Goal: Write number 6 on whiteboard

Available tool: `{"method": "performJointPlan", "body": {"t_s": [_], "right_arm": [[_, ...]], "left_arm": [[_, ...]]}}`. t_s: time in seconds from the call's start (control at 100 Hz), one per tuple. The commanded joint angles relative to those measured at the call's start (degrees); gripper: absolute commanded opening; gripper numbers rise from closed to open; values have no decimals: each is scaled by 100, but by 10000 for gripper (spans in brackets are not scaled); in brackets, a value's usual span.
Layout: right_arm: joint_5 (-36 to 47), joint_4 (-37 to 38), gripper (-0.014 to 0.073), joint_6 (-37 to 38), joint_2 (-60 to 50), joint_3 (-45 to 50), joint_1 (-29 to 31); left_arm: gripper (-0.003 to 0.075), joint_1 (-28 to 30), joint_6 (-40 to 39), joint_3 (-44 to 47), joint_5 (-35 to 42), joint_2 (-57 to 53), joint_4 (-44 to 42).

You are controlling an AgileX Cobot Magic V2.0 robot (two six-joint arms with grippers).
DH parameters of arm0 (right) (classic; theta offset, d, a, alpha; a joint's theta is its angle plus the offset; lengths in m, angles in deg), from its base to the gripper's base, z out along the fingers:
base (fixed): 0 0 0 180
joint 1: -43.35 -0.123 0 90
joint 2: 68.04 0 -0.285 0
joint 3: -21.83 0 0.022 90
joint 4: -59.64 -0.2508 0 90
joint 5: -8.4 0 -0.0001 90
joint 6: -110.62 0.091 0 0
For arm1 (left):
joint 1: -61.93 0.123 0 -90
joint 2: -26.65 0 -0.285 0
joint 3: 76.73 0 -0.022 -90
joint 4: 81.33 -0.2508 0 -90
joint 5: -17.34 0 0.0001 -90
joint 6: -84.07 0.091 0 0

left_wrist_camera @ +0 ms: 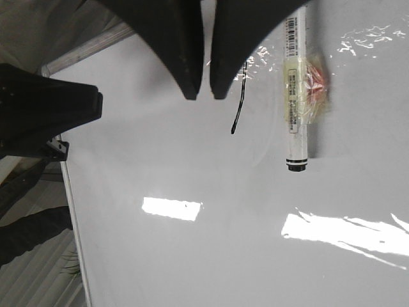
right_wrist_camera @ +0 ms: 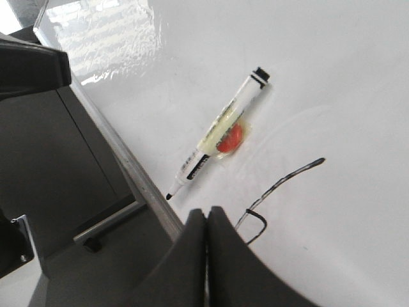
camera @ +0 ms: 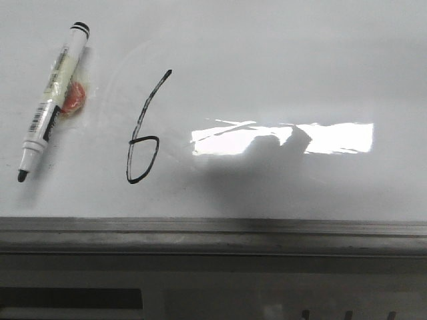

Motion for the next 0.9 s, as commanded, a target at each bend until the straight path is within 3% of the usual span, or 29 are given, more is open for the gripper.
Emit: {"method": "performJointPlan", "body": {"t_s": [0.0, 0.28, 0.52, 0.69, 0.89], "right_arm": [[521, 242, -62, -19, -421, 77, 45], [767, 316, -63, -19, -1831, 1190, 45], [886, 659, -64, -37, -3248, 2161, 45], [719, 659, -64, -37, -3958, 2373, 45], [709, 659, -64, -37, -4064, 2384, 45]], "left_arm": [[-20, 11, 95, 34, 324, -299, -132], [-20, 11, 95, 678, 288, -1495, -930], [-20, 11, 95, 923, 19, -1906, -1081], [-20, 11, 95, 923, -125, -1906, -1005], [-20, 11, 95, 923, -125, -1906, -1005]]}}
